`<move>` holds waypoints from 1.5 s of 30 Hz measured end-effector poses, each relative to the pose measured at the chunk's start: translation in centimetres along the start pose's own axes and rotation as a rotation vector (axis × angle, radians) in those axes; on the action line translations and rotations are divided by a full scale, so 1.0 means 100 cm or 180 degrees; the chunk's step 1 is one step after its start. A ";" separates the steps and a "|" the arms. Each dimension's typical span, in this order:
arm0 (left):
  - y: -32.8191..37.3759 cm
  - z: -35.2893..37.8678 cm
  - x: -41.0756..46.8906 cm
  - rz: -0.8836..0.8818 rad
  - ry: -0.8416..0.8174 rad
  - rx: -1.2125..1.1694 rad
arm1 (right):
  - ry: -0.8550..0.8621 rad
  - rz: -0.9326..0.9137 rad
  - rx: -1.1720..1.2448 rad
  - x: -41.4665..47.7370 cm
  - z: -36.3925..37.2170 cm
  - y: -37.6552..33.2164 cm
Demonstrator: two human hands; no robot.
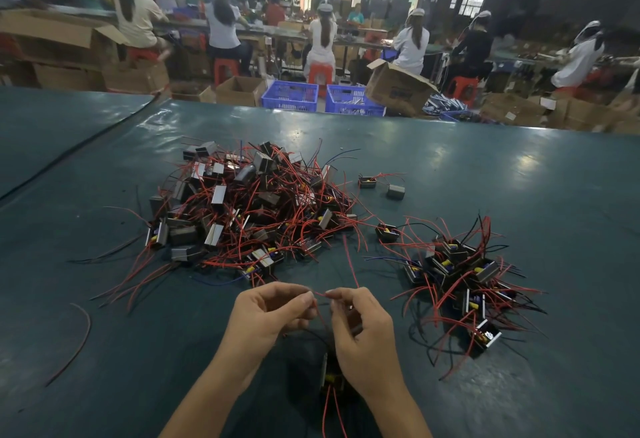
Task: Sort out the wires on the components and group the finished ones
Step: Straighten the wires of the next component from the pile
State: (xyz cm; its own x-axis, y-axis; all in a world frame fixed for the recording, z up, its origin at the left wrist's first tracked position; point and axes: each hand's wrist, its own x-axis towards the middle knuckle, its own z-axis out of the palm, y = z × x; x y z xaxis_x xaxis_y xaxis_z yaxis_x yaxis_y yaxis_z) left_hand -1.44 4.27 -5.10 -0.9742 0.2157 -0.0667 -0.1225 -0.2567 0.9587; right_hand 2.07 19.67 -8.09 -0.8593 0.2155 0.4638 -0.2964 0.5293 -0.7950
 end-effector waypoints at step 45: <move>0.011 -0.002 -0.001 -0.0528 0.0192 -0.0211 | 0.0196 -0.0902 -0.0887 -0.002 0.007 -0.024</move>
State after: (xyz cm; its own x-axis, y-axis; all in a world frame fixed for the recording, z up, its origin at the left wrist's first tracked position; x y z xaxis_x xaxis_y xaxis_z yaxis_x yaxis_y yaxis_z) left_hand -1.53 3.83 -4.12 -0.9490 0.2039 -0.2406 -0.2926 -0.2842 0.9130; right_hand 2.67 17.79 -6.56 -0.7306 0.0733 0.6788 -0.3864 0.7753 -0.4996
